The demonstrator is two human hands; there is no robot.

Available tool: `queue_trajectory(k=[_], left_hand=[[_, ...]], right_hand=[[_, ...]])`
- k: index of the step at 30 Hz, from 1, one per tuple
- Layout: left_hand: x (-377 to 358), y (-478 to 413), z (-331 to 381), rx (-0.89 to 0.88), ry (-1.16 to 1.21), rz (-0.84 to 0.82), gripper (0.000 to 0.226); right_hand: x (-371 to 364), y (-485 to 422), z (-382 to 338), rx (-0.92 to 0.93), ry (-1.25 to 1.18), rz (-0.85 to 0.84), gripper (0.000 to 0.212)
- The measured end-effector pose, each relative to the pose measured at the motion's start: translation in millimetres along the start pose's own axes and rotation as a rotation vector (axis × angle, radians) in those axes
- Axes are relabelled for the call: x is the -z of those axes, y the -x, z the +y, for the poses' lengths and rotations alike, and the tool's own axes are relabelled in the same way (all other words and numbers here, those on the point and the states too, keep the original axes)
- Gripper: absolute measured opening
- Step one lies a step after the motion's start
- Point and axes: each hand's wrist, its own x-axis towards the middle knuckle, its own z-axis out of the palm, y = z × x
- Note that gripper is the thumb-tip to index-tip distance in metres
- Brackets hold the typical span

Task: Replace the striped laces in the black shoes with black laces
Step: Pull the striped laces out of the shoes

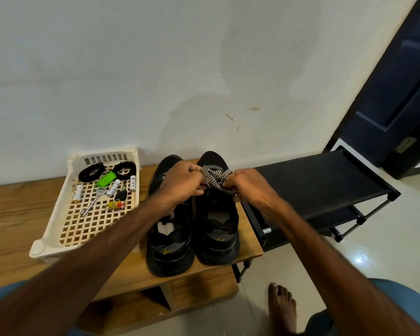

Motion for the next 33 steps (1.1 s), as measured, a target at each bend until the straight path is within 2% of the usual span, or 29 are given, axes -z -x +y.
queue_trajectory(k=[2,4,7,10,11,12,13,14,16,17,18,19,20,21,23,25,27,28,30,33], left_hand=[[3.0,1.5,4.5,0.042,0.124,-0.032,0.018],[5.9,4.3,8.7,0.057,0.217,-0.045,0.022],[11.2,8.1,13.6,-0.019,0.308,0.022,0.018],[20.4,6.9,21.2,-0.178,0.369,0.196,0.015],[24.8,5.6,23.9,-0.214,0.393,0.254,0.013],[28.9,3.8,25.5,-0.235,0.399,0.303,0.011],[32.5,2.8,26.0,-0.241,0.369,0.336,0.011],[34.7,1.7,25.1,-0.238,0.275,0.342,0.013],[34.0,0.7,19.1,-0.215,-0.108,0.233,0.012],[29.5,2.3,14.9,-0.191,-0.322,0.147,0.011],[22.9,5.1,11.9,-0.168,-0.517,0.088,0.016],[15.2,7.9,8.9,-0.171,-0.685,0.083,0.027],[6.7,11.8,7.0,-0.2,-0.817,0.119,0.038],[-0.6,16.1,6.1,-0.264,-0.887,0.182,0.048],[-8.7,22.5,8.4,-0.435,-0.841,0.237,0.057],[-11.8,25.6,8.0,-0.548,-0.743,0.139,0.048],[-15.9,29.5,8.4,-0.527,-0.8,0.026,0.042],[-19.4,30.6,7.8,-0.512,-0.85,0.015,0.041],[-25.8,29.5,6.8,-0.519,-0.895,0.071,0.04],[-31.0,23.4,6.7,-0.595,-0.926,0.143,0.028]], right_hand=[[-1.4,0.4,-3.9,-0.076,-0.163,-0.077,0.021],[0.5,4.8,-10.9,-0.067,-0.353,-0.068,0.018],[13.5,11.4,-22.9,0.135,-0.661,0.074,0.017],[28.2,12.7,-28.1,0.282,-0.947,0.219,0.014],[30.7,11.7,-26.8,0.3,-0.957,0.257,0.018],[32.1,10.0,-24.7,0.309,-0.887,0.298,0.022],[32.3,7.9,-21.3,0.311,-0.704,0.345,0.024],[32.4,5.6,-16.8,0.306,-0.395,0.367,0.026],[29.3,1.7,-6.0,0.245,0.284,0.247,0.027],[26.1,0.3,-0.4,0.181,0.508,0.15,0.023],[22.6,0.5,3.2,0.119,0.625,0.07,0.014],[19.0,2.2,5.2,0.089,0.679,0.021,0.005],[16.1,4.2,4.1,0.106,0.686,0.015,0.008],[14.5,5.5,1.4,0.157,0.66,0.033,0.02],[13.0,8.9,-4.8,0.254,0.522,0.075,0.042],[9.0,12.7,-7.4,0.29,0.444,0.015,0.04],[-2.9,15.2,-4.4,0.262,0.537,-0.053,0.039],[-10.6,14.7,-2.8,0.256,0.609,-0.025,0.04],[-21.5,11.6,-3.5,0.277,0.696,0.095,0.033],[-20.0,4.0,-1.3,0.277,0.604,0.169,0.02]])
